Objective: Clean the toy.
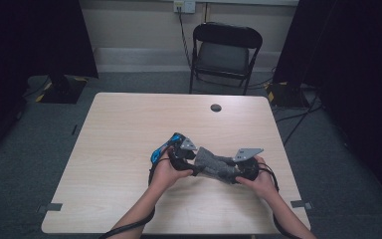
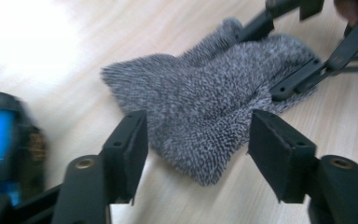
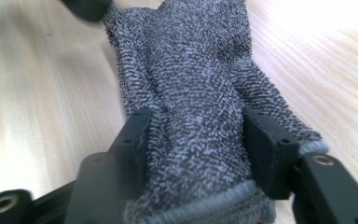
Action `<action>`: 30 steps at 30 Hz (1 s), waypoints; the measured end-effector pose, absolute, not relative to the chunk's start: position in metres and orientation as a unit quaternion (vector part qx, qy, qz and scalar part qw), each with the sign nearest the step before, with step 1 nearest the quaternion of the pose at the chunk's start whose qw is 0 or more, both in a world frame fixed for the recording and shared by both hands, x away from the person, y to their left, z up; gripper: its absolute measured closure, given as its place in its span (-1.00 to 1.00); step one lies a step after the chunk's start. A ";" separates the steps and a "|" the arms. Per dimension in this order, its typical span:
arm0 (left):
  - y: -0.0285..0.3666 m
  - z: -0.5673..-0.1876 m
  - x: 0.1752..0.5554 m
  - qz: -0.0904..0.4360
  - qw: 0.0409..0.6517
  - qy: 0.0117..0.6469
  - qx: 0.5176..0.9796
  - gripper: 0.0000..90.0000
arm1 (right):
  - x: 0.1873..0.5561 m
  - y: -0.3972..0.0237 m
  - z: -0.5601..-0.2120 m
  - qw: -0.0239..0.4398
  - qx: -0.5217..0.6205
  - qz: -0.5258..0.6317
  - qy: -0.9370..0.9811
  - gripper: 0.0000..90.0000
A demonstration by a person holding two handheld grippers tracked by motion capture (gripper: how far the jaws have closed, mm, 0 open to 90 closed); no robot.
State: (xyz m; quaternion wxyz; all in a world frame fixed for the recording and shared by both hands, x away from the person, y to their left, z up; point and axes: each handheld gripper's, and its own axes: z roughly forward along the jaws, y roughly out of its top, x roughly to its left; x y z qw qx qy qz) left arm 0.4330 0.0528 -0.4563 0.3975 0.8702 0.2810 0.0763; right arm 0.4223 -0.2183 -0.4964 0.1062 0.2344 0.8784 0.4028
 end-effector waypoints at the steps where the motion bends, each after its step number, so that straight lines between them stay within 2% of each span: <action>1: 0.057 -0.453 0.435 0.082 0.395 0.285 0.869 -0.28 | 0.422 -0.219 -0.497 0.111 0.238 0.403 0.877 0.16; 3: 0.065 -0.449 0.439 0.091 0.388 0.300 0.866 -0.37 | 0.421 -0.219 -0.497 0.122 0.244 0.400 0.875 0.29; 7: 0.082 -0.442 0.449 0.112 0.382 0.319 0.860 -0.47 | 0.419 -0.216 -0.496 0.138 0.261 0.392 0.871 0.40; 19: 0.104 -0.457 0.487 0.137 0.344 0.372 0.851 -0.63 | 0.418 -0.217 -0.498 0.139 0.265 0.400 0.866 0.42; 26: 0.101 -0.470 0.501 0.137 0.351 0.399 0.836 -0.62 | 0.418 -0.219 -0.499 0.138 0.264 0.407 0.863 0.41; 30: 0.094 -0.480 0.505 0.137 0.341 0.384 0.847 -0.60 | 0.418 -0.220 -0.500 0.135 0.267 0.412 0.861 0.41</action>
